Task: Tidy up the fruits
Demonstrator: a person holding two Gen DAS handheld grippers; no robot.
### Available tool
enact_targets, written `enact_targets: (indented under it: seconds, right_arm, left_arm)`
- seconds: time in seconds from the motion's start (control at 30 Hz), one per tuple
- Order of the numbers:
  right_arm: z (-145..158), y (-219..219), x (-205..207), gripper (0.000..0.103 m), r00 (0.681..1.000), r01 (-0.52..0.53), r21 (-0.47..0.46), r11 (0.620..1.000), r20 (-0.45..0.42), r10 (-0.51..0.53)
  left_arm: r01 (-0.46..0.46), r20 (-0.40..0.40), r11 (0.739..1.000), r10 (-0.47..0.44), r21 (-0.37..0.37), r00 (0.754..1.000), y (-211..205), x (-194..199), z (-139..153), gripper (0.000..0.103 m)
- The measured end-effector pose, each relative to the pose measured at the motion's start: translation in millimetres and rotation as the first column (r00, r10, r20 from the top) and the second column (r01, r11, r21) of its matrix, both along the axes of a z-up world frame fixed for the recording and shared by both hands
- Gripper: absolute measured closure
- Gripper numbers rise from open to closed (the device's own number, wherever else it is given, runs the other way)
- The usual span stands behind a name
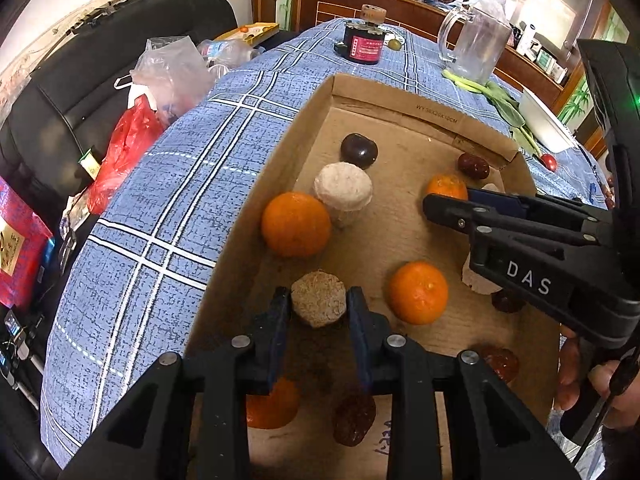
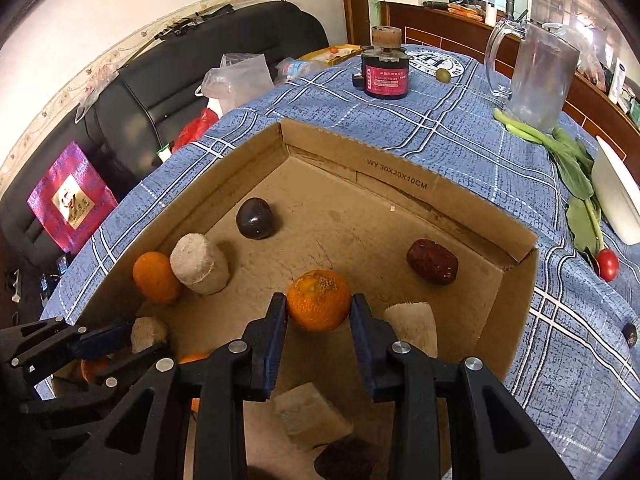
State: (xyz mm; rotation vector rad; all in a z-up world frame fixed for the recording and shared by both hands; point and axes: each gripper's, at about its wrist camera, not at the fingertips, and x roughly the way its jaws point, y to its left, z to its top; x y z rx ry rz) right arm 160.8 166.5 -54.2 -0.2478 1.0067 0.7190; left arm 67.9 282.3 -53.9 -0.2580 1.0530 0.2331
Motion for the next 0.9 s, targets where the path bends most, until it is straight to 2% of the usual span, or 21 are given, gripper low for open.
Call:
enact_targets:
  seconds: [0.13,0.3,0.37,0.5,0.57,0.63,0.73,0.8,0.9]
  right_arm:
    - [3,-1,-3,0.064,1.000,0.006,-0.009,1.000,0.010,-0.006]
    - [23,-13,-18,0.064,0.996,0.037,0.001,0.999,0.079,-0.037]
    - [33,-25,-28,0.064,0.994,0.064,0.014,0.998,0.089,-0.065]
    - [47,-58,-58,0.064,0.985,0.126,0.026,0.992,0.112,-0.129]
    - [53,-80,-80,0.056,0.978,0.164,0.030,0.986,0.123,-0.167]
    - [55,-102,-104,0.041,0.970,0.198,0.030,0.980,0.140,-0.200]
    - [53,-127,-138,0.029,0.960,0.227,0.013,0.974,0.168,-0.226]
    - [48,-140,-158,0.021,0.957,0.239,0.011,0.971,0.165,-0.237]
    - [41,-153,-180,0.018,0.961,0.233,0.018,0.972,0.152,-0.233]
  left_arm:
    - [0.000,0.010,1.000,0.000,0.005,1.000,0,-4,3,0.061]
    - [0.006,0.047,1.000,-0.007,0.030,0.999,-1,-14,14,0.048]
    - [0.002,0.072,0.999,-0.006,0.050,0.997,-1,-20,21,0.037]
    - [-0.018,0.135,0.994,0.003,0.108,0.991,-5,-37,34,0.035]
    - [-0.031,0.173,0.991,0.007,0.132,0.985,-10,-51,41,0.026]
    - [-0.049,0.207,0.985,0.014,0.166,0.978,-18,-65,48,0.019]
    - [-0.064,0.241,0.979,0.015,0.195,0.971,-33,-87,54,0.018]
    - [-0.036,0.251,0.985,-0.008,0.169,0.968,-47,-103,54,0.018]
    - [-0.024,0.222,0.988,-0.011,0.153,0.975,-65,-119,51,0.018]
